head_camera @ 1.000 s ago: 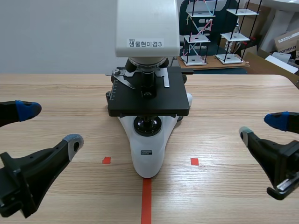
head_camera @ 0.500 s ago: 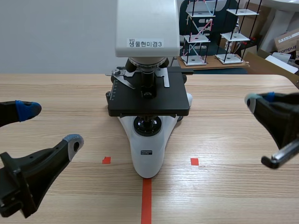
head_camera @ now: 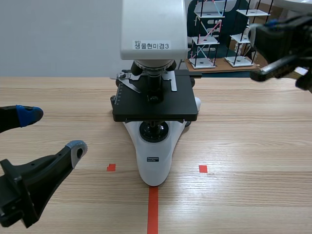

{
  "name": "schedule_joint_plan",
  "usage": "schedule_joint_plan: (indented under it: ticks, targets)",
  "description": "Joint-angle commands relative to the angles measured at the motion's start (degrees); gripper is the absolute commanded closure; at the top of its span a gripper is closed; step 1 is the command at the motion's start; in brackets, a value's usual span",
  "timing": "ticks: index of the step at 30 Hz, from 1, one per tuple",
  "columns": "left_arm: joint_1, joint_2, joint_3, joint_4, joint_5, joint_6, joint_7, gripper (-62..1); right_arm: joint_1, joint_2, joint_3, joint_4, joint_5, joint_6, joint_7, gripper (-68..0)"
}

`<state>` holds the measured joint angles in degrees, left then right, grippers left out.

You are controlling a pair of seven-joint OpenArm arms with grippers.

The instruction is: Point at the coarse focus knob

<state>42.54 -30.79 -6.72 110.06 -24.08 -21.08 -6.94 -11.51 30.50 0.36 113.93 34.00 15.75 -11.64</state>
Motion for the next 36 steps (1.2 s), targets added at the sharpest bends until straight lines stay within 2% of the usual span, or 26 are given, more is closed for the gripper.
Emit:
schedule_joint_plan:
  ticks: [1,7,10,14,16,22,28,36]
  targets:
    - [0.44,0.28,-0.37,0.26,-0.57,-0.07,-0.79,-62.3,4.09,0.59,-1.42,-2.71,1.73,0.09,-1.29,-0.2]
    - [0.44,0.28,-0.37,0.26,-0.57,-0.07,-0.79,-62.3,17.44,0.55,-8.92,-16.79,2.73,0.11,-4.13,-0.2]
    - [0.44,0.28,-0.37,0.26,-0.57,-0.07,-0.79,-62.3,23.19,0.26,-11.39,-23.5,3.89,1.03,-5.07,-0.2]
    - [0.44,0.28,-0.37,0.26,-0.57,-0.07,-0.79,-62.3,30.32,0.24,-14.49,-29.99,5.79,3.65,-6.86,-0.2]
    - [0.44,0.28,-0.37,0.26,-0.57,-0.07,-0.79,-62.3,33.68,-0.35,-15.8,-32.83,6.38,3.85,-8.22,-0.2]
    - [0.44,0.28,-0.37,0.26,-0.57,-0.07,-0.79,-62.3,41.86,-4.87,-18.36,-41.33,6.78,8.92,-15.3,-0.2]
    - [0.44,0.28,-0.37,0.26,-0.57,-0.07,-0.79,-62.3,45.0,-8.22,-20.04,-44.57,6.78,13.66,-19.47,-0.2]
    - [0.44,0.28,-0.37,0.26,-0.57,-0.09,-0.79,-62.3,45.31,-9.25,-20.63,-44.57,6.8,13.68,-19.78,-0.2]
